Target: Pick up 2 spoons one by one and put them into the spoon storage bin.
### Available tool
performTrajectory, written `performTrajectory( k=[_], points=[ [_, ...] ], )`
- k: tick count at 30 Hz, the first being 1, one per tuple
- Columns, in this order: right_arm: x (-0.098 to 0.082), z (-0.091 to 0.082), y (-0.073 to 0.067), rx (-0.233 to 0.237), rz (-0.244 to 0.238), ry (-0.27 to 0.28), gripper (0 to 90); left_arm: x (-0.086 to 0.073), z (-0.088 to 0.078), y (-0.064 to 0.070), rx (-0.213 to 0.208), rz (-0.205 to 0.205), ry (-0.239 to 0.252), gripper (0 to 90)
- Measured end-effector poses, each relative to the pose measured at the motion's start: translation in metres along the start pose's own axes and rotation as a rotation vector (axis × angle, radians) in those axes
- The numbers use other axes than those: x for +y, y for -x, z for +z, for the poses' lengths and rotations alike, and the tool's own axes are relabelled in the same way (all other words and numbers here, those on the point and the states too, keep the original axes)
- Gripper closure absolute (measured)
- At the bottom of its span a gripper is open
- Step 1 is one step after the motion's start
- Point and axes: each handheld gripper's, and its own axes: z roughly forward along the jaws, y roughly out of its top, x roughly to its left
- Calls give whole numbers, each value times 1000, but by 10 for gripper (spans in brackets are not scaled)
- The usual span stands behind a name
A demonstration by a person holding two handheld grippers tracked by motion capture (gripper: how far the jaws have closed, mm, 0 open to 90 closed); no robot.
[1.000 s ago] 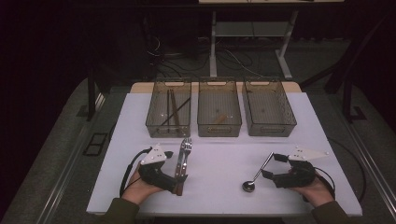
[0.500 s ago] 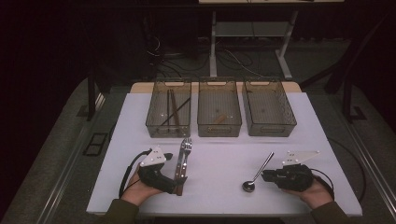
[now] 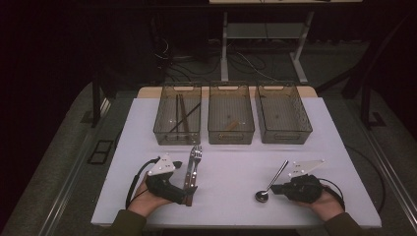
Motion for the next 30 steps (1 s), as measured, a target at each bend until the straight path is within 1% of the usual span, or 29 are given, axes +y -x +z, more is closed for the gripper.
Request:
performTrajectory(
  k=[9,14,23,30],
  points=[
    [2,9,-1,-5,-11,-26,898,1,0,0,-1,5,1,0],
    [4,14,-1,-13,-16,-30,898,1,0,1,-1,6,2,0],
    [8,20,-3,-25,-22,-15,898,1,-1,0,1,9,3,0],
    [14,27,-4,-46,-30,-7,898,1,-2,0,5,6,8,0]
  ],
)
